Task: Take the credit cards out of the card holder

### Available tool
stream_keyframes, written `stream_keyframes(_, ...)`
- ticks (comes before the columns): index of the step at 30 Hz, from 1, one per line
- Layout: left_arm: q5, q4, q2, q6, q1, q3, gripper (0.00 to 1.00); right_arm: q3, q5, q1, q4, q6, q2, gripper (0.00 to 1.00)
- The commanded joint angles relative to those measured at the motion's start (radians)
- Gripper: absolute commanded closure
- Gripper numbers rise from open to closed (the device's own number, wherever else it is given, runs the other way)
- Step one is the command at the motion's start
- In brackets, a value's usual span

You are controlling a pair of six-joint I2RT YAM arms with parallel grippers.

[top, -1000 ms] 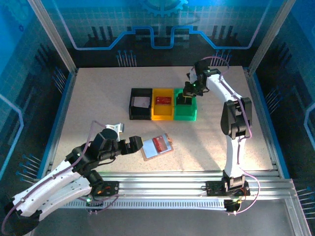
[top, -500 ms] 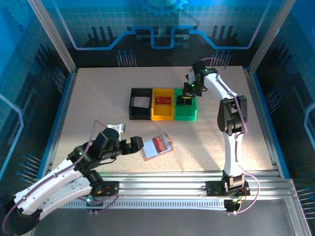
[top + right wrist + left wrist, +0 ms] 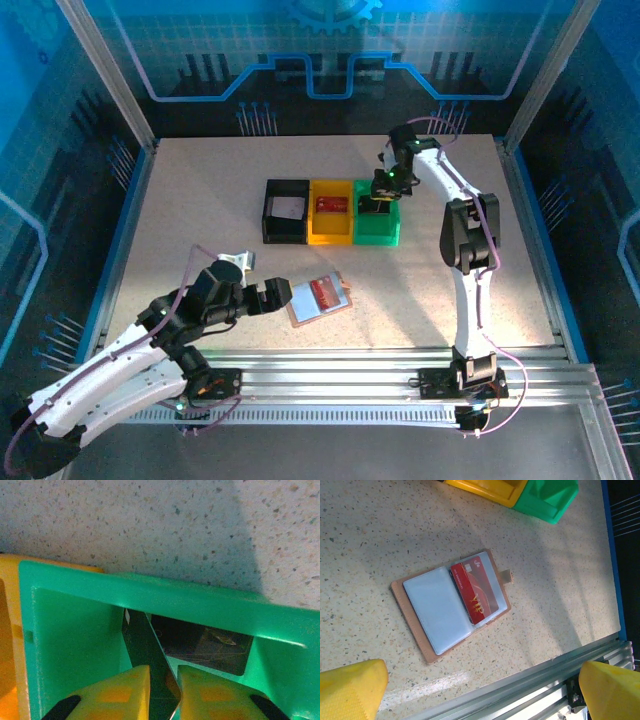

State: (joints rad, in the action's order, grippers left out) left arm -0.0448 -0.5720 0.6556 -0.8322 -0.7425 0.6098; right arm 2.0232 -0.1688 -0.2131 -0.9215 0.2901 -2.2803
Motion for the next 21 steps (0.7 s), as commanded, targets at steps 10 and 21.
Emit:
stream_keyframes(10,0.020,-0.017,-0.018,-0.021,-0.005,0.005,0.01,0.094,0.112,-0.022,-0.038,-0.014,0.013,0.79)
stream_keyframes(21,0.035,0.012,-0.039,-0.066,-0.007,-0.025,0.01,0.155,0.147,-0.066,-0.044,-0.017,0.118,0.77)
